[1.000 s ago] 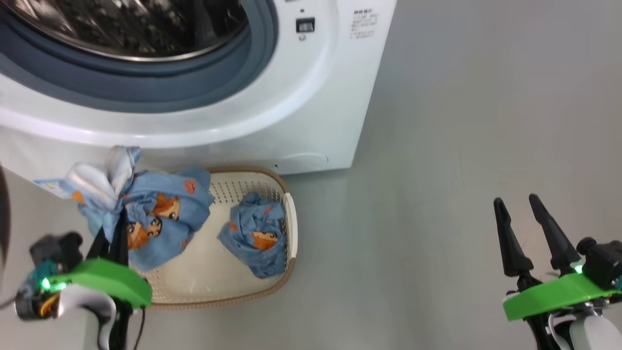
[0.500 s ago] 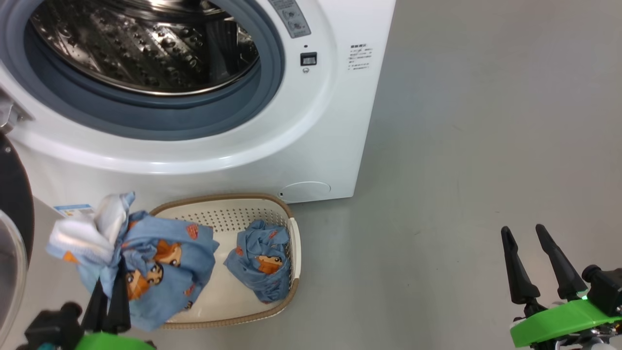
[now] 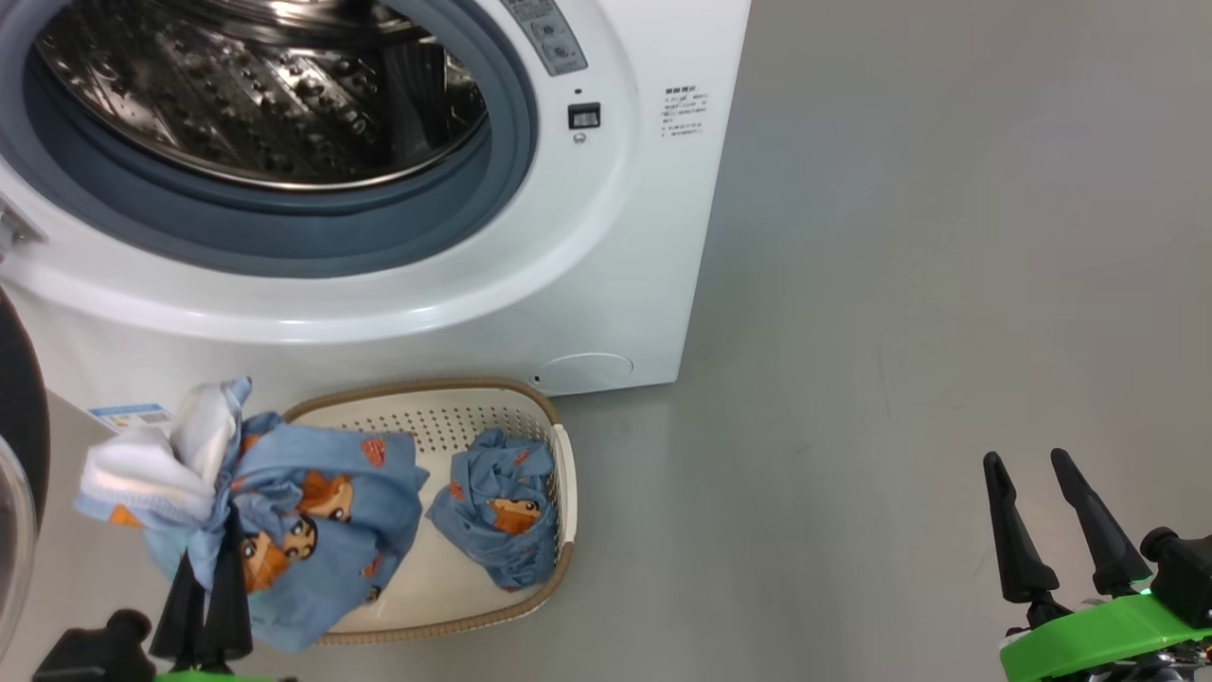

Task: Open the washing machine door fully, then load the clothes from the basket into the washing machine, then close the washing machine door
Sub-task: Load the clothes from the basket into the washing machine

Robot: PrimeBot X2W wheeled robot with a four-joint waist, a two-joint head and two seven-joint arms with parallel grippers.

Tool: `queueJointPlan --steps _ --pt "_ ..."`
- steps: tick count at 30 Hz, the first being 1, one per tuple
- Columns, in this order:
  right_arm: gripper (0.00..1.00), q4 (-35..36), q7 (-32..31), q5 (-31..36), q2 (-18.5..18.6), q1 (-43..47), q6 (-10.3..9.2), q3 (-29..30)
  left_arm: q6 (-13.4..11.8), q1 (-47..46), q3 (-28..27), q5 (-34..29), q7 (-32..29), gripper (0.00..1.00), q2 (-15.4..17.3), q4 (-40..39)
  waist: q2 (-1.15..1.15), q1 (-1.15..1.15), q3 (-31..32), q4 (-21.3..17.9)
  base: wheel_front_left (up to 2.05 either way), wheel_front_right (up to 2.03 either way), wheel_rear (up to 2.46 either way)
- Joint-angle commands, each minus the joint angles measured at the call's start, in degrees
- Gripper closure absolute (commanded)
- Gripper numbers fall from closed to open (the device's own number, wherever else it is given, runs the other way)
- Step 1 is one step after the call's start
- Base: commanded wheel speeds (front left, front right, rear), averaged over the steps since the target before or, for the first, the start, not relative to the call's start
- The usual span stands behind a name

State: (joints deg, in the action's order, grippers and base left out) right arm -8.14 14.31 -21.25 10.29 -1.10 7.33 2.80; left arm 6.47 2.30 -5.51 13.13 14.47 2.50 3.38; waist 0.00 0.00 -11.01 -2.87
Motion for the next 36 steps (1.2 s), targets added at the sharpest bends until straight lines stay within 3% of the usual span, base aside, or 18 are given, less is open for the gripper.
queueJointPlan --steps 1,19,36 --pt "0.0 1.6 0.7 -0.1 0.5 -0.6 0.16 -0.7 -0.1 -3.1 -1.4 0.6 0.5 1.0 0.4 -2.2 0.0 0.0 -0.9 0.0 0.0 0.0 0.0" --pt "0.0 2.2 0.7 0.0 -1.5 -5.3 0.16 -1.9 -0.3 -30.8 -4.8 -3.4 0.5 1.0 4.3 -3.2 0.0 0.0 -8.1 -2.7 0.0 0.0 0.0" --pt "0.0 2.5 0.7 -0.5 -4.7 -9.8 0.16 -3.3 0.5 -54.4 -1.3 -5.6 0.5 1.0 9.8 33.7 0.0 0.0 -16.1 -8.1 0.0 0.0 0.0"
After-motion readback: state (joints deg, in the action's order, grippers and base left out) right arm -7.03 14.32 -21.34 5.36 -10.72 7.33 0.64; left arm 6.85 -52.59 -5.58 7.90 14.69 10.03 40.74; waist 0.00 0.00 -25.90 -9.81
